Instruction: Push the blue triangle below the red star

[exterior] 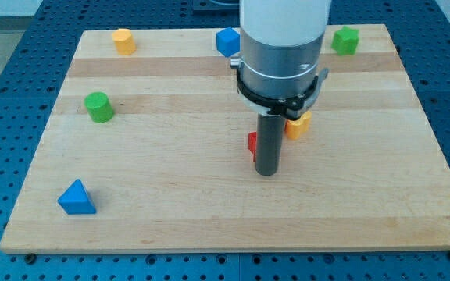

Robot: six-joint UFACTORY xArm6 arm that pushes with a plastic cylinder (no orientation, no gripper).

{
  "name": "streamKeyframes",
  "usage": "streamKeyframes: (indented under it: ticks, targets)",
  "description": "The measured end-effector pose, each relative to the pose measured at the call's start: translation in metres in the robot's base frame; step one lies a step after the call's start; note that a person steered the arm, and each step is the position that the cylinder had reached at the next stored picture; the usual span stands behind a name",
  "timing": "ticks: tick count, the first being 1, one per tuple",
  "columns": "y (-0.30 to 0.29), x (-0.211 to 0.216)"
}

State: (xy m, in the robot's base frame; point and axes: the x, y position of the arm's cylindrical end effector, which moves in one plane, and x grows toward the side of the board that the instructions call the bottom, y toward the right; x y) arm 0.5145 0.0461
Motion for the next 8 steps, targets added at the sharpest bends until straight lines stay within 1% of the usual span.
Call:
streamKeyframes:
  ticks: [1,3,4,5,6,7,8]
  targets:
    - [0.014,-0.001]
    - [0.026,-0.024]
    - [0.029,-0.007]
    - [0.019,0.026]
    - [-0.018,0.026]
    - [-0.064,0.015]
    - [-0.088,-0.005]
